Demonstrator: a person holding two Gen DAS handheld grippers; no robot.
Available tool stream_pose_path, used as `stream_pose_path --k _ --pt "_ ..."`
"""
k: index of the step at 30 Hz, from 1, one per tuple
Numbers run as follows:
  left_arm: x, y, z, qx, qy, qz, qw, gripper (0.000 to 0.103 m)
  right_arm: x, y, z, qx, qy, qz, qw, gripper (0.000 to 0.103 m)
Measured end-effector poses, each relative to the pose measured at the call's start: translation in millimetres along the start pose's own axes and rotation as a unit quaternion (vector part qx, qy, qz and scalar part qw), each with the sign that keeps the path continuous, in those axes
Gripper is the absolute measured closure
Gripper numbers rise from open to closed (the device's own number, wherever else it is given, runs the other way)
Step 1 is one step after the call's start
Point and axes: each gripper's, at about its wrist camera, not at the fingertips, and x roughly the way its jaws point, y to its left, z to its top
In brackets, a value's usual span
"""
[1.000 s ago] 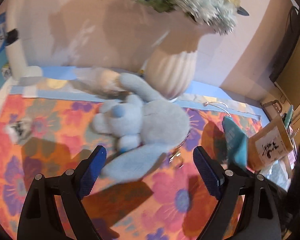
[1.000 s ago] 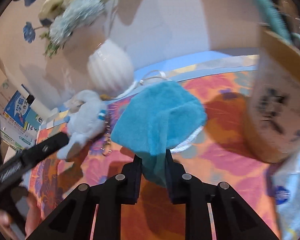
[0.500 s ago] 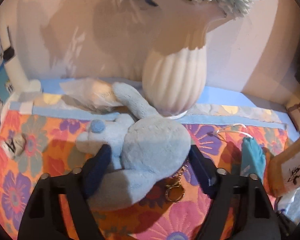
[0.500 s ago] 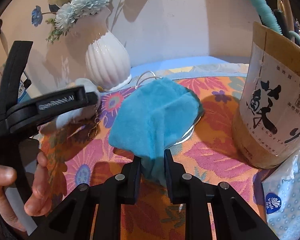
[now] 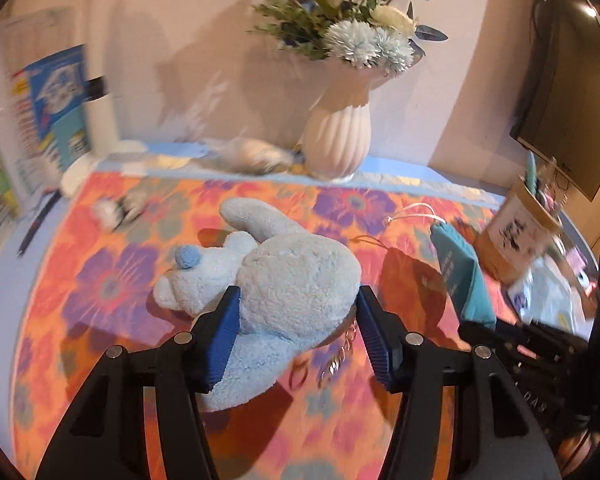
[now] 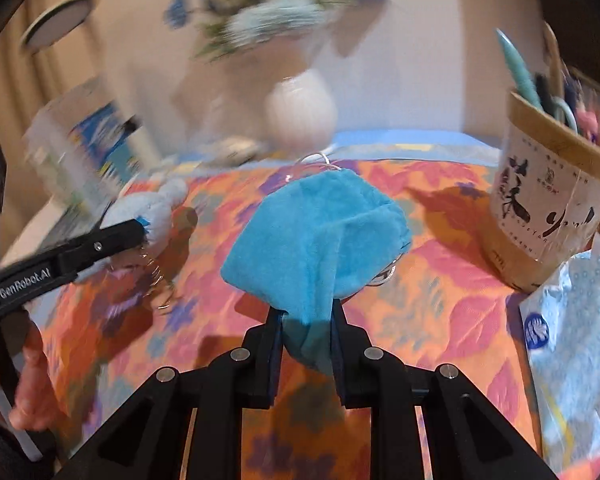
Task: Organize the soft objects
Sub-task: 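Grasp the teal pouch with the right tool while the left tool grasps the grey bunny plush, then lift the teal pouch with the right tool toward the glass bowl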
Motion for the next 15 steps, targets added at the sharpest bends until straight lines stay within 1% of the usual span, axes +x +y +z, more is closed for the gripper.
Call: stream_pose_path --k 2,4,6,8,9,11,12,13,15 --pt "-8.9 4.0 -13.1 0.006 -0.004 0.013 0.9999 0.048 -10.3 11.6 -8.6 -0.033 0.007 0.005 0.999 0.083" --pt "-7.8 6.6 -23.0 0.004 0.003 0.021 0.9998 0.048 -14.8 26.8 -20.0 -0.071 0.026 0.013 0.997 0.083" --pt "-5.2 6.1 -32.7 -0.004 0.009 0.025 0.9996 0.048 -13.6 34.1 -28.7 -0.094 0.045 0.013 0.994 0.083" --pt "0.1 4.9 -39.8 -0.003 0.008 0.031 0.9995 0.048 -11.4 36.9 -39.0 -0.107 0.065 0.007 0.992 0.081" --pt "2.5 2.9 -43.5 0.000 0.005 0.037 0.9993 0.048 -10.8 36.7 -44.5 -0.108 0.073 0.002 0.991 0.076" --pt "4.4 -0.9 -49.0 0.011 -0.011 0.044 0.9989 0.047 -9.2 34.0 -54.2 -0.102 0.089 -0.005 0.991 0.059" --pt "5.3 -3.0 -52.0 0.019 -0.020 0.048 0.9985 0.047 -10.6 32.3 -56.3 -0.098 0.093 -0.004 0.991 0.038" --pt "5.4 -3.4 -53.1 0.022 -0.022 0.049 0.9983 0.047 -13.7 29.8 -57.0 -0.092 0.096 -0.004 0.991 0.022" --pt "4.9 -1.4 -52.9 0.019 -0.024 0.046 0.9985 0.047 -23.2 21.1 -59.6 -0.075 0.091 -0.013 0.993 0.013"
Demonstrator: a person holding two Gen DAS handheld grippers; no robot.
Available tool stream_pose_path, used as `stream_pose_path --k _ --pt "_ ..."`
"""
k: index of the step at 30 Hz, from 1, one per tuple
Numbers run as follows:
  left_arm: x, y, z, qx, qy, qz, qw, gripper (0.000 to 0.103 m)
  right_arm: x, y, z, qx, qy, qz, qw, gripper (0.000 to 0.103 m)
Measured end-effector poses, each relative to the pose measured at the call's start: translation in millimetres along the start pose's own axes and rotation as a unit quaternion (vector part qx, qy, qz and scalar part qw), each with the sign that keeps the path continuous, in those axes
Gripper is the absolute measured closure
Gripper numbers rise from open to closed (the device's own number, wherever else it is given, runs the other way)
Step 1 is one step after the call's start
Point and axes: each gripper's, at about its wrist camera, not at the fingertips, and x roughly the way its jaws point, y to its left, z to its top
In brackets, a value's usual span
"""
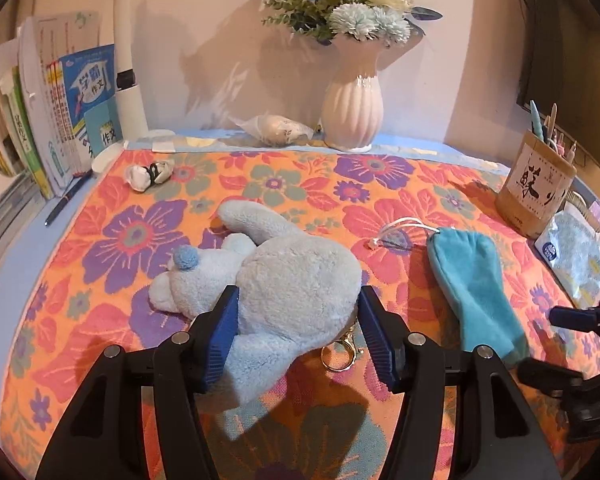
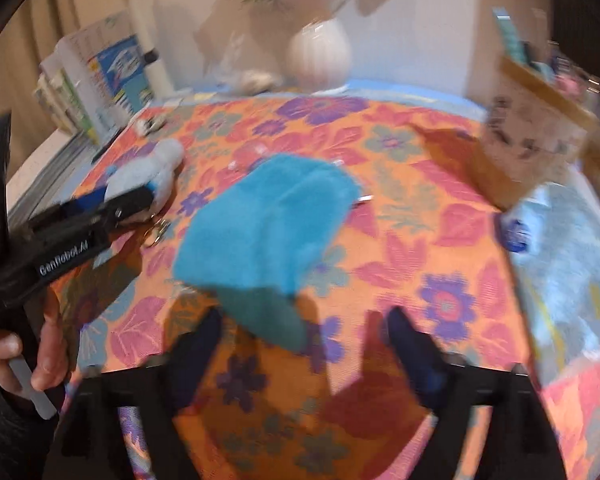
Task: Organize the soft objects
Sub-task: 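Lift the teal pouch with the right tool toward the glass bowl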
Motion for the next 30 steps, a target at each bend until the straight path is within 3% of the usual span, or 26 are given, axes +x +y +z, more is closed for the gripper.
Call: stream_pose_path --k 2,5,8,15,17,20,24,25,30 --pt "-0.8 1.7 -0.2 -0.005 -0.002 -0.004 1.0000 0.046 -9.3 -7.6 -3.5 0.016 -0.013 -0.007 1.000 0.013" --pt "-0.7 3.0 -0.7 -0.009 -0.001 -0.009 0.9999 0.045 -14.1 -19.4 -3.4 0.056 -0.007 0.052 0.997 0.008" --pt "-0.7 3.0 -0.6 -0.008 -0.001 -0.008 0.9999 0.045 -6.3 -16.9 0.2 0.084 -0.003 0.076 0.994 0.008" --pt "-1.1 5.4 -1.2 -0.019 -0.002 -0.012 0.9997 0.047 24.8 22.3 27.5 0.070 0.014 0.066 0.995 0.008" --pt "-1.5 9.7 -1.1 -0.030 -0.002 -0.025 0.9992 0.046 35.0 26.7 36.5 0.074 0.018 0.043 0.996 0.009" --pt "-0.9 8.5 -1.3 -0.025 -0.002 -0.022 0.9994 0.046 44.0 19.5 43.5 0.092 0.003 0.020 0.996 0.031" --pt "-1.3 6.4 -1.4 -0.020 -0.002 -0.018 0.9996 0.046 40.5 19.1 41.7 0.068 -0.022 -0.013 0.997 0.075" --pt "-1.7 7.1 -1.3 -0.022 -0.002 -0.018 0.9996 0.046 38.7 17.2 40.5 0.065 -0.029 -0.012 0.997 0.081" --pt "-14.4 8.7 4.3 -0.029 -0.016 -0.034 0.9989 0.048 21.5 9.6 35.9 0.068 -0.061 0.003 0.996 0.085"
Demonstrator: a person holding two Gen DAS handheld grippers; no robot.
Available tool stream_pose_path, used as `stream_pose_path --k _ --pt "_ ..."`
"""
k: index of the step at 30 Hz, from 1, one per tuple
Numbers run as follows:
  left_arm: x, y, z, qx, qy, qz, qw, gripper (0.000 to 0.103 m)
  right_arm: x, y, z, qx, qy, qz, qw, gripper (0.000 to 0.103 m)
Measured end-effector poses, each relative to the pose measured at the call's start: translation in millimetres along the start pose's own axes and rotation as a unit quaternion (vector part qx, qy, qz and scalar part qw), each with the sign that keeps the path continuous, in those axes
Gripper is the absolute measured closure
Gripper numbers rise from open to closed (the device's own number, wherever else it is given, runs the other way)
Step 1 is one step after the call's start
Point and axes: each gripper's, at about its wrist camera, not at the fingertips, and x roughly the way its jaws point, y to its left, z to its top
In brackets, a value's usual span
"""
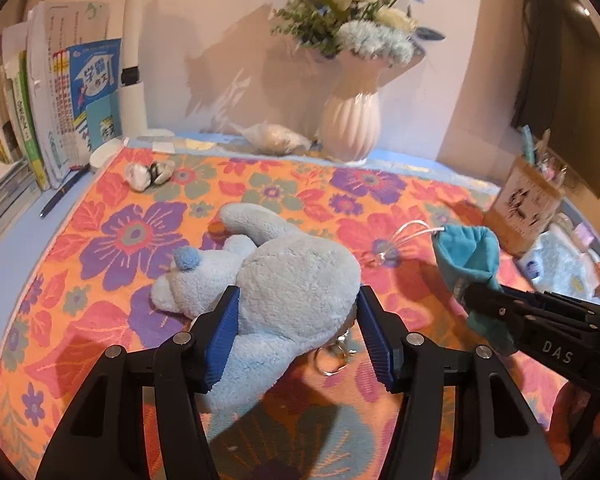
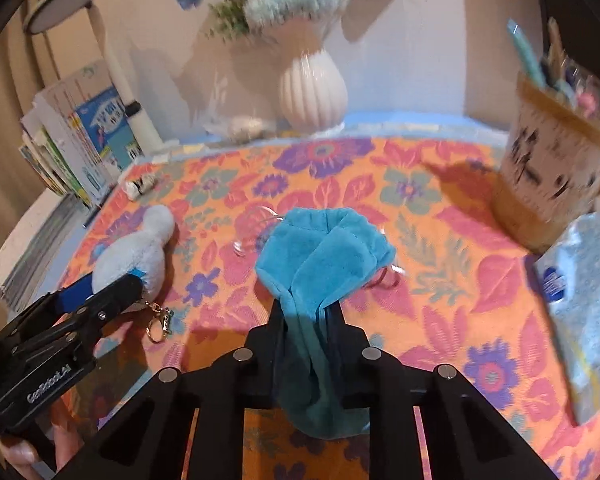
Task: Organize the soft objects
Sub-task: 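Lift the teal pouch with the right tool toward the glass bowl, then carry the bunny plush and teal pouch to the glass bowl and release them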
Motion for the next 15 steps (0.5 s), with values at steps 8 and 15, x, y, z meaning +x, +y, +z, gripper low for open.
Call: stream_pose_path --k 8,15 --pt "-42.4 -35.5 39.6 0.033 -0.057 -0.028 0.9974 0.048 -67.1 -5.0 16.4 -0.005 -0.084 0.004 0.996 0.085" --pt "-70.1 -105.3 89.4 0.087 -0.108 -0.062 0.9884 0.048 -125.7 -31.2 34.1 0.018 -0.145 0.001 0.989 0.085"
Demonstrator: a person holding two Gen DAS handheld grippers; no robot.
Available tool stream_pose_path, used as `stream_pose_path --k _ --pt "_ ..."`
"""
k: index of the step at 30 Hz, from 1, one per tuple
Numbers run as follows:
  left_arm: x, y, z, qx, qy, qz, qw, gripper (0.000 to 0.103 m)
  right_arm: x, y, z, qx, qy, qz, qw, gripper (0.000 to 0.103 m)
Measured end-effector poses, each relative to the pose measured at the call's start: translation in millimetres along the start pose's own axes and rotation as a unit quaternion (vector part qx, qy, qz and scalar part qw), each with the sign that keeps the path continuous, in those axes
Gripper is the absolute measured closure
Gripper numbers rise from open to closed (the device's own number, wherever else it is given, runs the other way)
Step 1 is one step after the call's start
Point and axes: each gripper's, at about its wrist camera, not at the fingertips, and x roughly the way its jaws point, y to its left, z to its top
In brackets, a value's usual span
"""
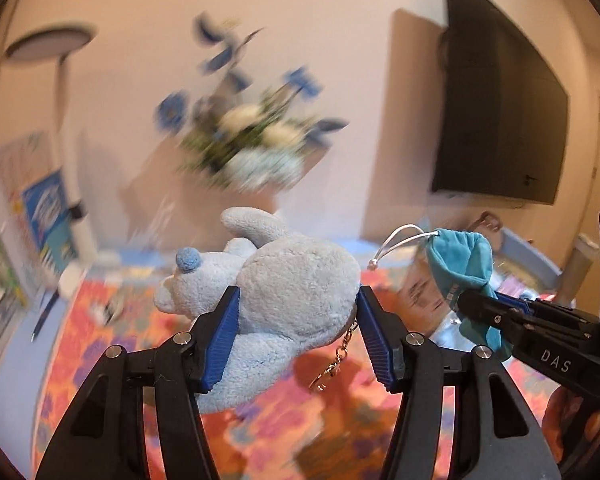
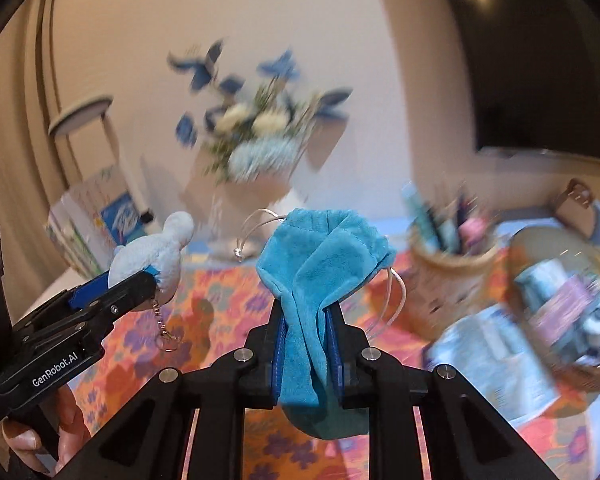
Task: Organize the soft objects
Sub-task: 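Carry the bunny plush and teal pouch to the glass bowl and release them, then move both tools back toward the tablecloth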
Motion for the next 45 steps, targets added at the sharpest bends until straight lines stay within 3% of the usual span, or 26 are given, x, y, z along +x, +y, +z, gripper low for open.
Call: stream_pose_path --k 6,12,18,23,27,29,30,31,32,38,45 --pt "12.0 -79.6 54.5 0.037 -0.029 -0.073 0.9962 0.048 -51.5 -50.0 36.0 0.039 -0.062 -0.051 0.996 0.085" --pt "51.0 -159.8 77.2 0.049 -0.009 -0.177 0.9830 0.048 -82.1 -139.1 54.8 0.118 -0.075 -0.164 0.977 0.085" --pt "100.2 -227.8 65.5 0.092 0.030 -0.228 0.9688 0.048 -92.5 -228.3 45.9 0.196 -0.069 -0.210 0.955 0.085" --pt "140.1 -260.2 42.0 0.095 0.053 -0.221 0.9690 0.047 -88.5 -279.9 29.4 0.249 -0.045 -0.234 0.939 0.085" --pt "166.8 -279.1 17.7 0.103 0.100 -0.243 0.9593 0.046 -77.0 -307.4 19.1 0.279 -0.029 -0.236 0.931 0.081" --pt "169.7 -283.9 10.6 0.112 0.110 -0.238 0.9584 0.038 -70.4 -315.9 15.5 0.285 -0.016 -0.224 0.932 0.071" --pt "169.0 -283.6 9.5 0.110 0.111 -0.239 0.9584 0.034 -68.6 -317.5 14.5 0.286 -0.010 -0.220 0.933 0.059" --pt "168.3 -280.9 9.7 0.106 0.112 -0.242 0.9580 0.023 -65.7 -318.2 13.8 0.286 -0.002 -0.215 0.934 0.042" --pt "166.2 -277.3 10.3 0.101 0.111 -0.243 0.9583 0.017 -65.9 -318.6 11.1 0.286 0.003 -0.215 0.934 0.038" --pt "141.3 -247.0 21.8 0.087 0.094 -0.235 0.9635 0.017 -88.1 -309.4 5.2 0.284 -0.024 -0.221 0.933 0.036" --pt "78.6 -184.4 39.2 0.053 0.058 -0.239 0.9679 0.017 -108.1 -279.2 12.2 0.281 -0.043 -0.209 0.936 0.035"
